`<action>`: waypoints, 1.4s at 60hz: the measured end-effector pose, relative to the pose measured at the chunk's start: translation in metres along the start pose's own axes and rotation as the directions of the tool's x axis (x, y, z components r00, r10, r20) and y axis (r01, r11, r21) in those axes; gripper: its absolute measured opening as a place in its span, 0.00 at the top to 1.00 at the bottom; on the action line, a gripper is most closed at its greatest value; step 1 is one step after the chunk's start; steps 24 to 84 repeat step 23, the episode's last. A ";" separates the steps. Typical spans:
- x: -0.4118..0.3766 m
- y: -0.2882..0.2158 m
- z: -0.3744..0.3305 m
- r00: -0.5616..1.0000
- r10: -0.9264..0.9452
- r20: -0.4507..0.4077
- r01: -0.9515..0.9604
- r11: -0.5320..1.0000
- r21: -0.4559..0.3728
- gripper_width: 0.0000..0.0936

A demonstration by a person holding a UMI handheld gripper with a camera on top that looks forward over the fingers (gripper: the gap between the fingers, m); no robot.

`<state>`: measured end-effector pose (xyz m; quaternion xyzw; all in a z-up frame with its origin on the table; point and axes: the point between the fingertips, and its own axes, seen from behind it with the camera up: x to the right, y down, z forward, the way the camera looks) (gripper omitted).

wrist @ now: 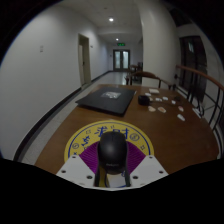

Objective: Arrange mouse

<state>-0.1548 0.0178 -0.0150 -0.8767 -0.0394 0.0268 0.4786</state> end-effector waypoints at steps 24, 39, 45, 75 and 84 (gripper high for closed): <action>0.000 -0.005 -0.067 0.970 -0.126 0.210 0.124 0.992 0.023 0.09; 0.000 -0.005 -0.067 0.970 -0.126 0.210 0.124 0.992 0.023 0.09; 0.000 -0.005 -0.067 0.970 -0.126 0.210 0.124 0.992 0.023 0.09; 0.000 -0.005 -0.067 0.970 -0.126 0.210 0.124 0.992 0.023 0.09; 0.000 -0.005 -0.067 0.970 -0.126 0.210 0.124 0.992 0.023 0.09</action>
